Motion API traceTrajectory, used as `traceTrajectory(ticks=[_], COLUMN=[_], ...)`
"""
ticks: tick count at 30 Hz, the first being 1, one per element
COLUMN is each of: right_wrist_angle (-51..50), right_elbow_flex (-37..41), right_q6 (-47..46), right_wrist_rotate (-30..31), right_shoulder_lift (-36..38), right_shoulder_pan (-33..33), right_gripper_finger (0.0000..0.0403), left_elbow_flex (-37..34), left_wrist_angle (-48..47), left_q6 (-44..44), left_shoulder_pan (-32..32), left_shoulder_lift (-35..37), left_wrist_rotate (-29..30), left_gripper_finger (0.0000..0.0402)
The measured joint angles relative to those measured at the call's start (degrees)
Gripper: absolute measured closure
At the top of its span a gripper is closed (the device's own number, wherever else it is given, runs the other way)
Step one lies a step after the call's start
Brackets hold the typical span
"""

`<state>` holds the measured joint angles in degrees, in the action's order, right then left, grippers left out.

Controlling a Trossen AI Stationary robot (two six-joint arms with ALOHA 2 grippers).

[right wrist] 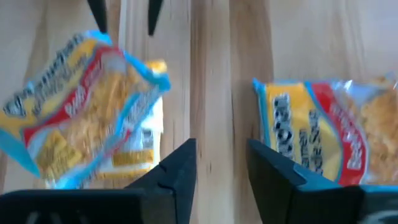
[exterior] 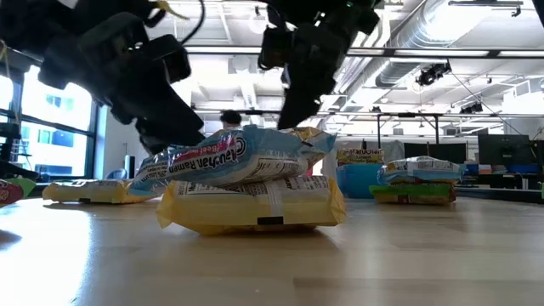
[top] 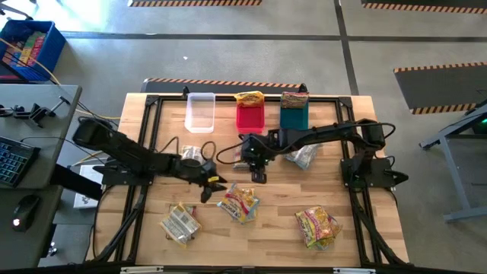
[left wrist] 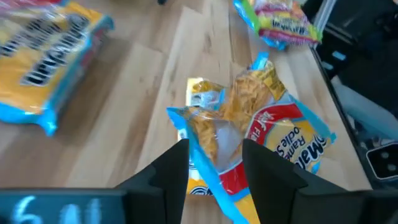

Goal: Sort Maruchan noodles
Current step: Put the blue noodle pack into the transparent bin

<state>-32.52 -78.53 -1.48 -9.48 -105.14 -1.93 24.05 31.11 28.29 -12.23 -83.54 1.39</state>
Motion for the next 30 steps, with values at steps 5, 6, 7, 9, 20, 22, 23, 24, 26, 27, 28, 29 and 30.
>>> traceTrajectory(ticks=[5, 6, 7, 9, 20, 22, 23, 24, 26, 27, 28, 29, 30], right_wrist_angle=[8.82, 10.45, 12.11, 15.59, 23.22, 22.95, 23.12, 22.98, 22.73, 22.82, 22.71, 22.65, 22.56], right_elbow_flex=[7.57, 9.16, 10.69, 13.35, 21.11, 21.70, 21.73, 21.82, 22.04, 22.04, 22.04, 22.04, 22.04], right_q6=[-1.71, -2.46, -2.86, -4.05, -7.53, -7.54, -7.54, -7.53, -7.53, -7.53, -7.54, -7.52, -7.44], right_wrist_rotate=[-0.03, 0.00, -0.05, -0.06, 4.16, 6.25, 6.90, 7.52, 8.18, 8.50, 8.85, 9.42, 10.02], right_shoulder_lift=[2.83, 3.54, 4.24, 5.68, 12.78, 13.71, 13.93, 14.18, 14.40, 14.38, 14.38, 14.38, 14.38], right_shoulder_pan=[0.69, 0.92, 1.17, 1.72, 5.28, 5.80, 5.91, 6.10, 6.23, 6.28, 6.40, 6.49, 6.58], right_gripper_finger=[0.0292, 0.0295, 0.0297, 0.0300, 0.0302, 0.0302, 0.0302, 0.0302, 0.0302, 0.0302, 0.0302, 0.0302, 0.0302], left_elbow_flex=[3.25, 3.90, 4.54, 5.65, 9.39, 9.82, 10.01, 10.19, 10.35, 10.35, 10.35, 10.35, 10.37], left_wrist_angle=[-0.43, -0.31, -0.05, 0.05, -0.16, -0.16, -0.06, -0.11, 0.03, -0.02, -0.14, -0.50, -1.18], left_q6=[-0.34, -0.27, -0.26, -0.32, -4.87, -4.27, -3.67, -2.98, 0.00, 1.55, 2.79, 3.87, 5.08], left_shoulder_pan=[-0.16, -0.25, -0.26, -0.46, -3.34, -3.32, -3.32, -3.32, -3.32, -3.32, -3.32, -3.30, -3.32], left_shoulder_lift=[-6.48, -7.69, -8.60, -10.07, -11.39, -11.39, -11.39, -11.37, -11.33, -11.33, -11.33, -11.33, -11.33], left_wrist_rotate=[-0.98, -1.26, -1.79, -2.55, -2.71, -2.70, -2.69, -2.64, -2.60, -2.61, -2.89, -3.60, -4.54], left_gripper_finger=[0.0257, 0.0257, 0.0257, 0.0259, 0.0389, 0.0395, 0.0392, 0.0391, 0.0389, 0.0388, 0.0386, 0.0382, 0.0377])
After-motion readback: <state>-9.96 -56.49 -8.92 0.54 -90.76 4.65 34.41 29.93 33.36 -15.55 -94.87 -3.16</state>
